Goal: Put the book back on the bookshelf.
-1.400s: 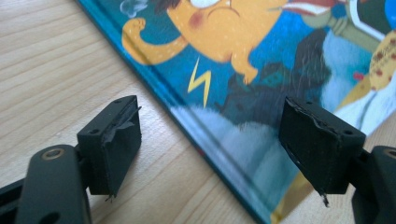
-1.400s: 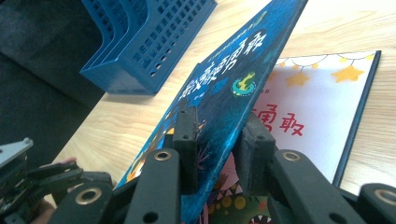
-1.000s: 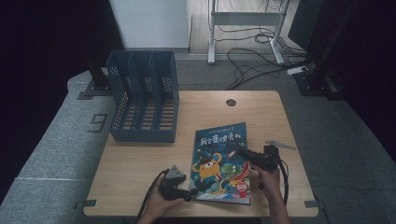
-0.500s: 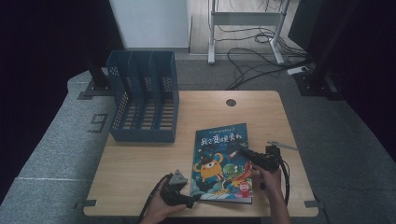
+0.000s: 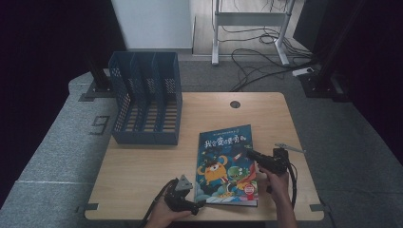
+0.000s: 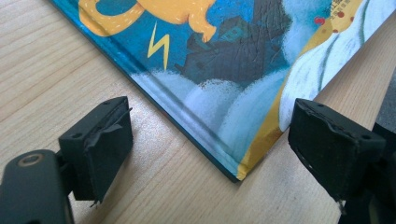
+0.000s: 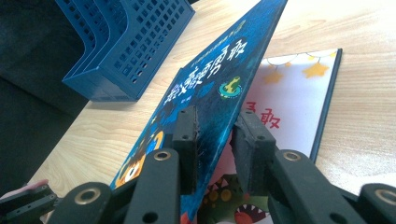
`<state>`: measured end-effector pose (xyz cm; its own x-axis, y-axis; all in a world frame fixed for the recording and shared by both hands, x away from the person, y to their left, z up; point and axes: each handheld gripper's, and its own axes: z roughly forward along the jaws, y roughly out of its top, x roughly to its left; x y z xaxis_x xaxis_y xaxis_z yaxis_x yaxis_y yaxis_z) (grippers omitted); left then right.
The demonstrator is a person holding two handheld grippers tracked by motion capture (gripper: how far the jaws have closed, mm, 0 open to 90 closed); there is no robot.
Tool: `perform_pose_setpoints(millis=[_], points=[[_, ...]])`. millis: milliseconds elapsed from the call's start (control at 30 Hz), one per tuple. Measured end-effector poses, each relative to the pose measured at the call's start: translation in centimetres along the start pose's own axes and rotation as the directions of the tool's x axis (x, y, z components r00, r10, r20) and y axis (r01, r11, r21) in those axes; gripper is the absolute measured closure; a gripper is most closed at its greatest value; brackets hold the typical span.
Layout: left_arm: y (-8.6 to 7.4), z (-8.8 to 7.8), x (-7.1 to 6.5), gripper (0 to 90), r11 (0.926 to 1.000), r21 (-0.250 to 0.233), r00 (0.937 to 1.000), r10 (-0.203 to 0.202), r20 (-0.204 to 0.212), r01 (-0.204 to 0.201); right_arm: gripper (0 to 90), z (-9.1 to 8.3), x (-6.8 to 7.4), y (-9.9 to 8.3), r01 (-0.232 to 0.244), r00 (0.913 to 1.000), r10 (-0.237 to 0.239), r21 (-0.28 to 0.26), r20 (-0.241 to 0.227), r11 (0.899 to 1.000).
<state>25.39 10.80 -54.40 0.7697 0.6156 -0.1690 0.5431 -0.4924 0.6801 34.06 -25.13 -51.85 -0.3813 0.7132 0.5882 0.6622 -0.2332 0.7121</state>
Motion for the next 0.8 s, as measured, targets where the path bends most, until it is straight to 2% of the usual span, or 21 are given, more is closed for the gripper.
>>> perform_pose_setpoints(millis=[167, 333, 467, 633, 800], points=[[0.0, 0.0, 0.2, 12.1, 1.0000, -0.002, 0.9999, -0.009, 0.011, 0.009, 69.6, -0.3, 0.7, 0.6, 0.038, 0.9992, -0.038, 0.011, -0.009, 0.999], [0.0, 0.1, -0.1, 12.3, 1.0000, 0.000, 1.0000, 0.005, -0.007, -0.005, 65.9, 0.3, 0.2, 0.9, 0.045, 0.9990, -0.046, 0.041, 0.002, 0.998], [0.0, 0.1, -0.2, 12.4, 0.9999, 0.000, 0.9999, 0.012, -0.012, -0.012, 64.3, 0.9, -0.2, 1.4, 0.052, 0.9986, -0.052, 0.061, -0.008, 0.997], [0.0, 0.2, -0.3, 12.3, 0.9999, -0.001, 0.9998, 0.017, -0.012, -0.017, 66.0, 1.9, -0.6, 1.9, 0.049, 0.9985, -0.047, 0.093, -0.029, 0.994], [0.1, 0.3, -0.4, 11.0, 0.9999, -0.001, 0.9999, 0.013, 0.003, -0.013, 70.3, 2.0, -0.1, 2.3, 0.051, 0.9973, -0.046, 0.082, -0.058, 0.995]])
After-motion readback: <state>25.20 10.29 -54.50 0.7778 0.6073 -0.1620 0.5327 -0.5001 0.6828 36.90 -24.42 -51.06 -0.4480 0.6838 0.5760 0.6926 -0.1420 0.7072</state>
